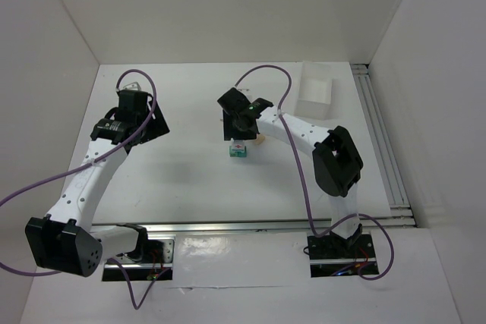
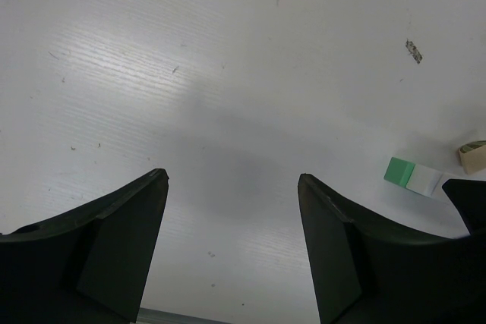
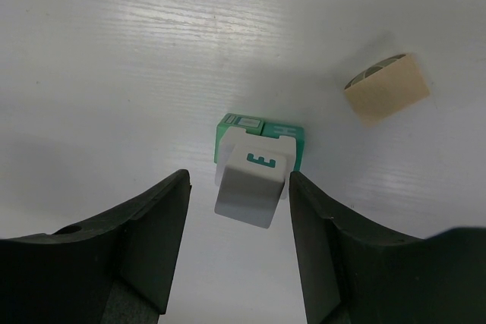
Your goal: Build the wood block tower
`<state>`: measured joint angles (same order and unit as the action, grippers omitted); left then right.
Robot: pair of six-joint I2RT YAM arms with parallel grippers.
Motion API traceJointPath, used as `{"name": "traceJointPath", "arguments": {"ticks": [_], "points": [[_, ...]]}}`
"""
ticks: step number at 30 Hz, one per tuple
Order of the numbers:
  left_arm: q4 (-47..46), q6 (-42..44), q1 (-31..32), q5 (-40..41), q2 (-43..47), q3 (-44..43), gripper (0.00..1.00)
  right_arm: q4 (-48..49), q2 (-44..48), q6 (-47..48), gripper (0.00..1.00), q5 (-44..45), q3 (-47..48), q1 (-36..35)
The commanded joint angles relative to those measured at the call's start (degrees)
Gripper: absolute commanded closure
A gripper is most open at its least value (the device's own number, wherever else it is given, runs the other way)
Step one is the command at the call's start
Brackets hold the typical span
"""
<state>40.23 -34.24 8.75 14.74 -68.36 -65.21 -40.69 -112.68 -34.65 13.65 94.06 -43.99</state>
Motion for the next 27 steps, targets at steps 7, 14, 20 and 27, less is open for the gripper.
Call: {"name": "traceJointPath", "arguments": {"ticks": [7, 14, 20, 27], "points": [[-1.2, 1.1, -0.32, 0.37, 1.03, 0.61, 0.18, 1.66, 0.18, 0.38, 0.38, -0.64, -0.37, -0.49], [-1.2, 1.1, -0.32, 0.37, 1.03, 1.14, 0.18, 1.66, 0.18, 0.38, 0.38, -0.64, -0.9, -0.49], [-1.2, 1.1, -0.32, 0.37, 1.03, 1.14, 0.18, 2.19, 0.18, 0.38, 0.38, -1.17, -0.9, -0.49], [-1.2, 1.1, -0.32, 0.37, 1.03, 1.14, 0.18, 2.19, -0.34, 0.38, 0.38, -1.17, -0.37, -0.49]]}}
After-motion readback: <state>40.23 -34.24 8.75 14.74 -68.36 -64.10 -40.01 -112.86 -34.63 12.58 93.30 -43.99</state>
